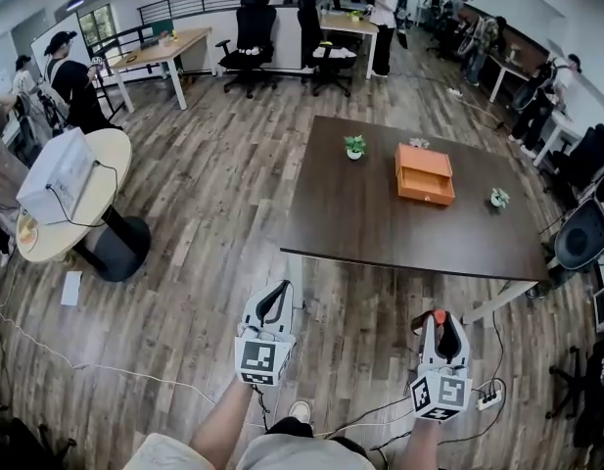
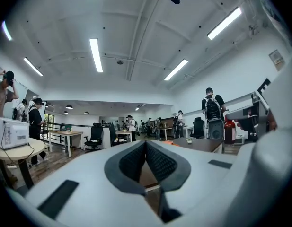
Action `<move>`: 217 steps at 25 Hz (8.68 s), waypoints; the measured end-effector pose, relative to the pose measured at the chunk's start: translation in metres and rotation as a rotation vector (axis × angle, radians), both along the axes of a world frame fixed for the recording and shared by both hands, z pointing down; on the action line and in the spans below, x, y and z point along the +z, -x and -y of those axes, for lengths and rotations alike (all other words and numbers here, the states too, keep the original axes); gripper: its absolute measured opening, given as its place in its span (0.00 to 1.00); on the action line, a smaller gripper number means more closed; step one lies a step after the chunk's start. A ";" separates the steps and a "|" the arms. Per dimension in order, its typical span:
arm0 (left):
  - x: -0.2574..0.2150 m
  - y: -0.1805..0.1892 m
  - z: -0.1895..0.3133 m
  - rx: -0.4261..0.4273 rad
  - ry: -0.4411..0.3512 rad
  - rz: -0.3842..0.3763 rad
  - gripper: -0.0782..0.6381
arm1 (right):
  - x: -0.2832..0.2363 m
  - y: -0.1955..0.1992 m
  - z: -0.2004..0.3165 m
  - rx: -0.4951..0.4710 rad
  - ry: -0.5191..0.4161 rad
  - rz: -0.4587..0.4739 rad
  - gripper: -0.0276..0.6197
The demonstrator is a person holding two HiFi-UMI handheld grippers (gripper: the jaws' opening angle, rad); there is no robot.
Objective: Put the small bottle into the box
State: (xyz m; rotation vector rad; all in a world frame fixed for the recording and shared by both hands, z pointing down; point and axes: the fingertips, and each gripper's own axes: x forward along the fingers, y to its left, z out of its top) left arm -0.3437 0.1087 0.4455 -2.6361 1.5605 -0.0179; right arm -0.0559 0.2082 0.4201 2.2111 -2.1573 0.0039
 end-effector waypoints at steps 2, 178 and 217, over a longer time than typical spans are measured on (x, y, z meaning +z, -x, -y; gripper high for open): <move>-0.006 0.001 0.010 0.007 -0.012 0.003 0.11 | -0.003 0.001 0.008 0.003 -0.011 0.000 0.24; 0.132 -0.347 0.496 0.057 0.308 0.004 0.11 | 0.211 -0.230 0.612 -0.315 0.359 -0.074 0.41; 0.041 -0.362 0.319 0.075 0.033 0.076 0.11 | 0.081 -0.331 0.345 -0.019 0.031 0.007 0.45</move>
